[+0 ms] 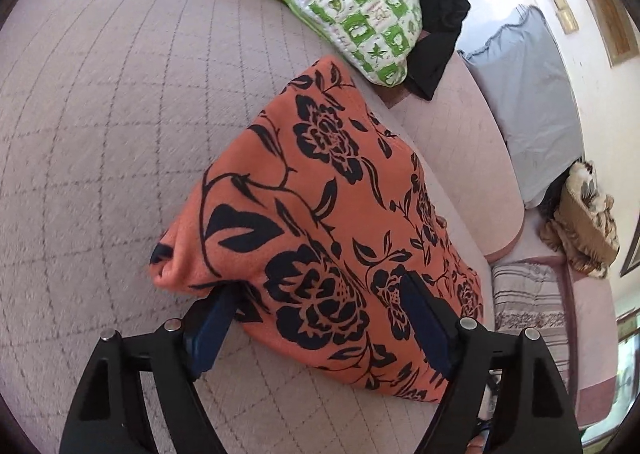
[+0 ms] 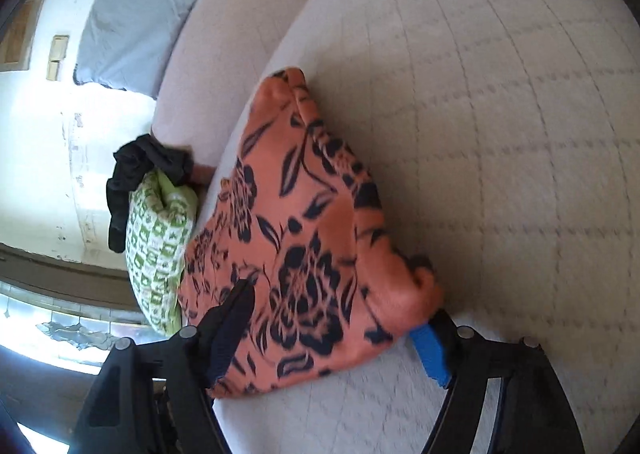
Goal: Fold small clothes
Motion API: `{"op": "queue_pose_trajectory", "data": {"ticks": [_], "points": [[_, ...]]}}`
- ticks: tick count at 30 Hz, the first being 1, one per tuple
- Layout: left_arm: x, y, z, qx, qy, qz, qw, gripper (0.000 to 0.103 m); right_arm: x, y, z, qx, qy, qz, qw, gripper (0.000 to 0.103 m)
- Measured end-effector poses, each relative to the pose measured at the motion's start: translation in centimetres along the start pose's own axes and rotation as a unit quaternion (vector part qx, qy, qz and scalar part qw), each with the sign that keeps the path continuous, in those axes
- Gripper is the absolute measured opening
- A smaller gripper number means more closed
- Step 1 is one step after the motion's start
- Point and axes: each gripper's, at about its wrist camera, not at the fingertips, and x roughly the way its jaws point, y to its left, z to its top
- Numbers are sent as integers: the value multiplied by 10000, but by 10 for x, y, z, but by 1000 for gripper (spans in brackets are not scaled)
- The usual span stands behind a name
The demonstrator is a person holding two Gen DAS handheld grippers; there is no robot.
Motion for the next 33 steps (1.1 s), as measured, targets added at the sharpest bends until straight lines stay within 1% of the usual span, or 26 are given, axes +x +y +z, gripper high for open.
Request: {"op": "queue_pose_trajectory", "data": {"ticks": [2,3,4,5,7,9,10,11,12,13,15,16,20,21,23,24,26,27,28,29,31,33], "points": [[-1,-3,1,113,-89,96,9999,61,4,6,2,-212,-118,-68,9997,66],[-2,-2,1,162,-117,148,9997,47,7,8,4,-268,-126,-106,9995,54],[-2,-1,1,187,-117,204,9995,44,8,8,4,-312,-132,-173,9993,42],[-1,1,0,164,-81,245,9995,43,11,8,5,-350,-151,-260,9989,39],[-2,6,-1,49,2,335,9994,43,15,8,5,-381,-191,-332,9985,39],[-9,7,-5,54,-1,457,9989,43,17,9,6,-448,-204,-380,9981,39],[-14,7,-6,83,-23,554,9984,48,18,8,6,-440,-212,-392,9980,39],[-17,9,-7,48,-27,692,9976,55,19,7,7,-392,-215,-380,9983,39],[-20,13,-8,-75,-28,836,9965,74,20,5,6,-334,-222,-360,9985,40],[-22,19,-8,-244,-67,917,9955,78,20,4,6,-299,-238,-352,9986,40],[-24,25,-8,-417,-109,826,9957,78,20,6,4,-334,-271,-390,9983,40],[-25,25,-8,-441,-113,837,9954,79,20,6,4,-356,-284,-402,9982,40],[-19,14,-8,-253,-142,1089,9936,85,19,3,4,-311,-269,-337,9986,40],[-16,11,-6,-218,-201,1127,9932,88,19,3,4,-299,-260,-332,9987,40],[-6,7,2,-176,-399,1287,9907,89,19,3,4,-304,-261,-345,9986,40],[-2,5,6,-147,-458,1321,9901,90,17,2,3,-298,-262,-348,9986,40],[5,1,9,98,-553,1253,9905,89,16,1,3,-284,-255,-354,9986,40],[7,0,9,144,-573,1236,9906,86,16,1,2,-291,-245,-354,9986,40],[6,0,9,152,-616,1167,9911,61,15,2,2,-304,-230,-357,9986,39],[7,1,9,105,-559,1031,9930,48,15,1,2,-314,-220,-372,9986,38],[6,5,9,3,-499,785,9957,35,14,1,1,-322,-218,-383,9985,38],[5,5,8,-10,-495,635,9968,33,13,3,1,-366,-231,-419,9982,37]]}}
